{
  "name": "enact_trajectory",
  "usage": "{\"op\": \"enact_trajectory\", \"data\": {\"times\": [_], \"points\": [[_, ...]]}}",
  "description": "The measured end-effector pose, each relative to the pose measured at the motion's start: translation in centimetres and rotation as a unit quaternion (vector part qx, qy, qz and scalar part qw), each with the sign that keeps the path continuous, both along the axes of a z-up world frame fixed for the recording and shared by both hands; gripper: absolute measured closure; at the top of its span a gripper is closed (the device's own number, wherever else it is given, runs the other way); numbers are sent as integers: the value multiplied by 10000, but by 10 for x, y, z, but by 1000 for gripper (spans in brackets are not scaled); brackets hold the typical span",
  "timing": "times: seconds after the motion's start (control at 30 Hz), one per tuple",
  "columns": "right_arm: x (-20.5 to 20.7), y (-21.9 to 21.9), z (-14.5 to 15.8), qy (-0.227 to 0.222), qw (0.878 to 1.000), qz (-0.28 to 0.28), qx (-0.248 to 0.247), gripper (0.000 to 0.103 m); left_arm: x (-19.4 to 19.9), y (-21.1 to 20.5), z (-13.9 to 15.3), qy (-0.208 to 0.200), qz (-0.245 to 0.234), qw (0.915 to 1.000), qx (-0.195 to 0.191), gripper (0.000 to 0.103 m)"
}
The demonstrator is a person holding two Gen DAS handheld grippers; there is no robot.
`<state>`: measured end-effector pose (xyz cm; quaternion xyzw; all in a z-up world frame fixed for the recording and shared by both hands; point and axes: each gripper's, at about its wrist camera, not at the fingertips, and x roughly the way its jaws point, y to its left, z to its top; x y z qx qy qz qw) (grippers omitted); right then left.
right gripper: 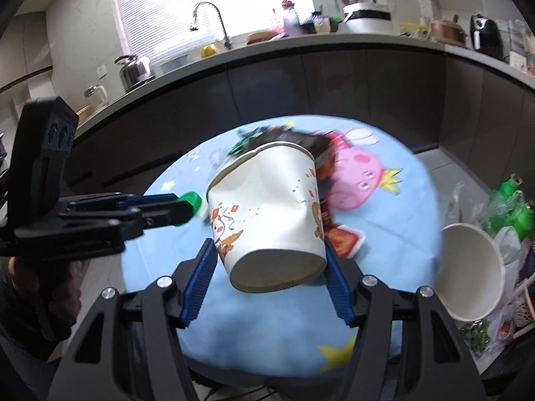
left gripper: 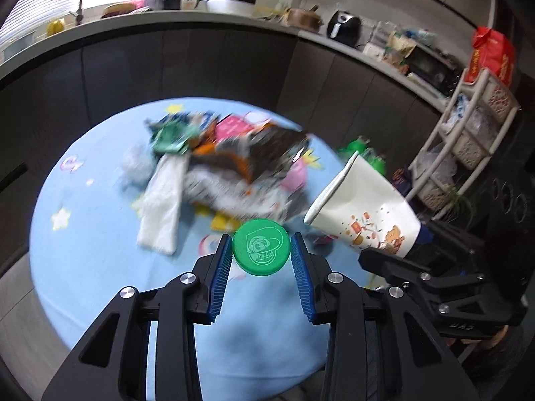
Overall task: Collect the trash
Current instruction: 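Drop the green cap and white paper cup into the white bucket with both grippers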
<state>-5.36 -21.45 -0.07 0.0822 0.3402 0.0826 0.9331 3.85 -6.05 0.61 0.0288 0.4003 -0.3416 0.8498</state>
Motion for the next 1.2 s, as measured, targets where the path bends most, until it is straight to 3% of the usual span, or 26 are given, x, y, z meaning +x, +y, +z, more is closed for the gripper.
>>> {"op": "enact_trajectory", "data": {"times": [0.2, 0.3, 0.47, 0.67, 0.77, 1.03, 1.07, 1.1, 1.13, 1.17, 1.2], "points": [[-14, -78, 2, -35, 9950, -965, -246, 41, 14, -65, 28, 128, -657, 9964, -512, 69], [-18, -123, -12, 100, 9885, -1479, -313, 41, 20, -114, 31, 137, -983, 9940, -468, 69], [-23, -196, -57, 480, 9754, -2145, -183, 41, 31, -203, 9, 601, -1444, 9871, -352, 69], [-25, -249, -118, 883, 9663, -2418, 25, 41, 44, -291, -34, 1113, -1733, 9786, -41, 69], [-18, -261, -140, 1034, 9644, -2430, 128, 41, 46, -323, -54, 1147, -1819, 9764, 197, 69], [0, -267, -165, 1155, 9666, -2285, 122, 39, 50, -359, -87, 1108, -1791, 9753, 664, 68], [1, -265, -165, 1147, 9671, -2270, 75, 36, 50, -358, -88, 1101, -1778, 9756, 670, 60], [2, -264, -165, 1129, 9680, -2242, 14, 21, 50, -359, -88, 1097, -1757, 9761, 659, 50], [1, -262, -165, 1082, 9688, -2230, -54, 14, 51, -359, -87, 1046, -1667, 9785, 624, 24], [-1, -258, -163, 1011, 9703, -2194, -99, 6, 51, -357, -86, 958, -1538, 9817, 587, 10], [-2, -256, -162, 967, 9717, -2154, -116, 4, 51, -354, -82, 848, -1424, 9850, 476, 10]]}}
